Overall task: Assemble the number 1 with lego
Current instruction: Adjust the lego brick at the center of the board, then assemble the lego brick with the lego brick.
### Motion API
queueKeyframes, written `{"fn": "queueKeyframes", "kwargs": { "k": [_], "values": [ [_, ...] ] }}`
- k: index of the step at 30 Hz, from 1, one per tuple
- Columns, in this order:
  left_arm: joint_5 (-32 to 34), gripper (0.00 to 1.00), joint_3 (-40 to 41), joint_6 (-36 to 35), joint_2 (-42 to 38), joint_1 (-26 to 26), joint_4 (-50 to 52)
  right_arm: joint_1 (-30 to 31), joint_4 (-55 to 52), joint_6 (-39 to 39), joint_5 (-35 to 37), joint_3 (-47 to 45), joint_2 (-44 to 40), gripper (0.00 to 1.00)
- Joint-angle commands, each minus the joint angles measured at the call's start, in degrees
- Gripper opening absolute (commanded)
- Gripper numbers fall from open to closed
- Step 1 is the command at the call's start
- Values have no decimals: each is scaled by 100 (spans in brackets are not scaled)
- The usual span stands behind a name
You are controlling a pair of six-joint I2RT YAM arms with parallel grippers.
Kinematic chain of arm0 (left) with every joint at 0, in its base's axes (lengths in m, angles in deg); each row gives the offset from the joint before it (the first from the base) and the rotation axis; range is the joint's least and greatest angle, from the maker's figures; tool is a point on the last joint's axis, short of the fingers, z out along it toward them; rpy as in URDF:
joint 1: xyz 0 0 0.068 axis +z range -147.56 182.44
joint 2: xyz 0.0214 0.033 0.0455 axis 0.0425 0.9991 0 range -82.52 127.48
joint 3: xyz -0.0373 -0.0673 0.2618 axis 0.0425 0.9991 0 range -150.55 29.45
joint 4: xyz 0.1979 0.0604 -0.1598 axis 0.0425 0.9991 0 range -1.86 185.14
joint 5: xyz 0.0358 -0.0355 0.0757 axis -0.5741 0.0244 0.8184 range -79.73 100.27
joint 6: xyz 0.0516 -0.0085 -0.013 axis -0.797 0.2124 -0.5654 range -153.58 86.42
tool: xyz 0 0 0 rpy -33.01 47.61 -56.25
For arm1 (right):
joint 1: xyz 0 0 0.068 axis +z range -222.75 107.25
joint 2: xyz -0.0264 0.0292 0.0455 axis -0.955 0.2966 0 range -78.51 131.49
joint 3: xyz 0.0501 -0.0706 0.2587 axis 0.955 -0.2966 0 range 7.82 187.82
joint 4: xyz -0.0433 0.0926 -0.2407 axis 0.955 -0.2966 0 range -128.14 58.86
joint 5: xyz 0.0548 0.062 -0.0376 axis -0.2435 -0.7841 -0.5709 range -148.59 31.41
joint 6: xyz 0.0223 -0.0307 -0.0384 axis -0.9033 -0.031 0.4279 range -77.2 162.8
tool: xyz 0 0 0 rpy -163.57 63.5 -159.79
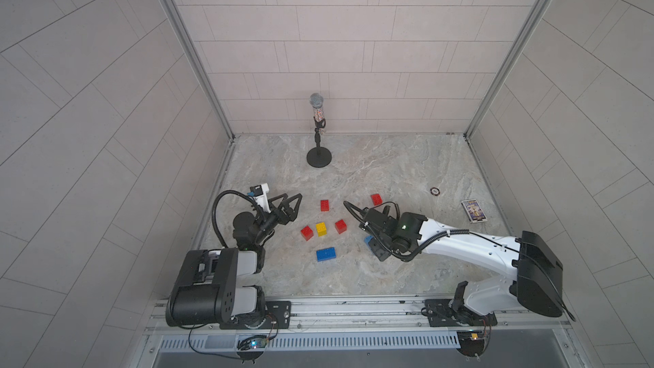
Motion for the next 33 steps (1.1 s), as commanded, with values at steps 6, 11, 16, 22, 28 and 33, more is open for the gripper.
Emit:
{"fn": "queueKeyframes", "kwargs": {
  "k": [6, 11, 16, 22, 28, 33],
  "values": [
    [-112, 100, 32, 45, -1, 69, -282, -72, 523, 832, 48, 266, 672, 0],
    [-132, 100, 24, 54, 12, 82, -283, -162, 723, 794, -96, 175, 762, 0],
    [-156, 100, 20, 63, 22, 104, -292, -286, 840, 800, -211, 103, 822, 0],
    [-168, 100, 19, 72, 23, 125, -293, -432, 745, 788, -317, 94, 899, 0],
    [-191, 100, 15, 87, 40, 139, -289, -534, 681, 768, -378, -28, 799, 0],
    [-200, 100, 14, 91, 35, 145, -293, -579, 745, 800, -461, -55, 966, 0]
  ]
}}
